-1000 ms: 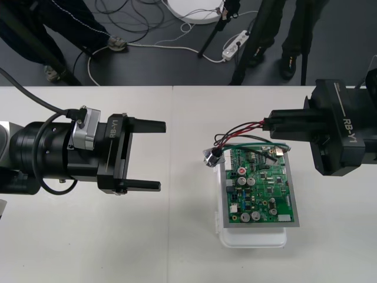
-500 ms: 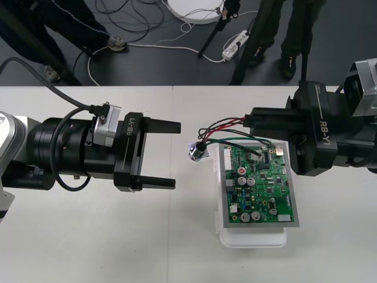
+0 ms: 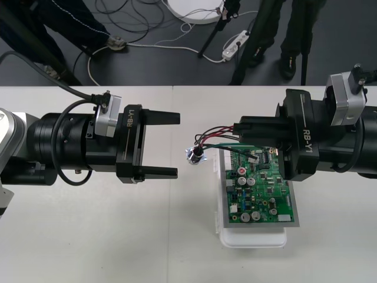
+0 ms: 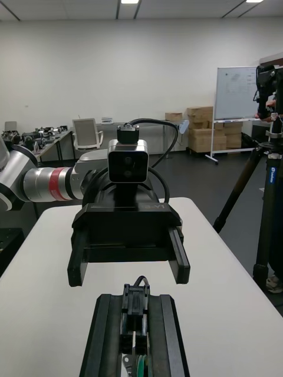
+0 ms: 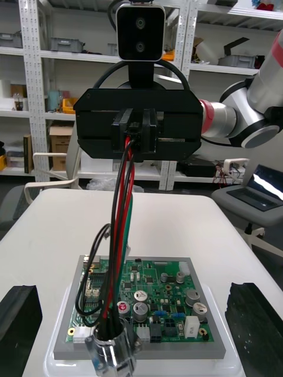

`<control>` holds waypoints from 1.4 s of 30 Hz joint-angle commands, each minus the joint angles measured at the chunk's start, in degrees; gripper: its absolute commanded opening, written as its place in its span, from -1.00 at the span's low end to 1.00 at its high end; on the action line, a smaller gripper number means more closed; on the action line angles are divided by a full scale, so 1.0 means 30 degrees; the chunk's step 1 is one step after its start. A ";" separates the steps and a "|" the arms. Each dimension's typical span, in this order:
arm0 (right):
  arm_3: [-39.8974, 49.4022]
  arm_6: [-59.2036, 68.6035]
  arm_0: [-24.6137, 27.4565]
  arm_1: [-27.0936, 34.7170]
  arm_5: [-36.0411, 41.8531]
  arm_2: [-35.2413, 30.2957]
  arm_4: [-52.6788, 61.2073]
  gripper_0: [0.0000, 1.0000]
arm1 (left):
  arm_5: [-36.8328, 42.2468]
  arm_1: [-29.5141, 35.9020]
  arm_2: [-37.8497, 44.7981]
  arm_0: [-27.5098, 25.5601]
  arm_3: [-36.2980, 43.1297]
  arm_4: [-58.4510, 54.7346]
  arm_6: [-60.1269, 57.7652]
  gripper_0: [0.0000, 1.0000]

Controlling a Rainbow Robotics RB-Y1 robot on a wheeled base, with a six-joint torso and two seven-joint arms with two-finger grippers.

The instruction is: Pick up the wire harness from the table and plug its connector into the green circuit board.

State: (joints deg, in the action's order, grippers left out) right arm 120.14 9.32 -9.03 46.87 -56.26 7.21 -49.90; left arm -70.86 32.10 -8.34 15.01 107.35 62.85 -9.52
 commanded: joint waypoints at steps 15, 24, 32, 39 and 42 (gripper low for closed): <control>0.0472 0.0234 -0.0594 -0.1706 0.0443 0.0906 -0.1354 -1.00 | 0.1325 0.0696 -0.0384 0.0708 0.0280 -0.0266 -0.1574 0.84; 0.0472 0.0322 -0.0594 -0.2468 0.0443 0.1170 -0.1295 -1.00 | 0.1383 0.0696 -0.0355 0.0708 0.0280 -0.0266 -0.1574 0.84; 0.0472 0.0322 -0.0565 -0.2643 0.0473 0.1551 -0.2116 -1.00 | 0.1530 0.0696 -0.0355 0.0679 0.0280 -0.0237 -0.1574 0.84; 0.0384 0.0439 -0.0565 -0.3405 0.0473 0.1668 -0.3258 -1.00 | 0.1559 0.0696 -0.0355 0.0708 0.0280 -0.0120 -0.1574 0.84; 0.0325 0.0557 -0.0565 -0.3669 0.0619 0.1873 -0.3610 -1.00 | 0.1559 0.0696 -0.0355 0.0708 0.0280 -0.0120 -0.1574 0.84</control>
State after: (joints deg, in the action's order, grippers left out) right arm 120.11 9.33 -9.13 37.66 -55.27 11.50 -59.90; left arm -68.50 32.33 -8.34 15.02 107.35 62.84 -10.85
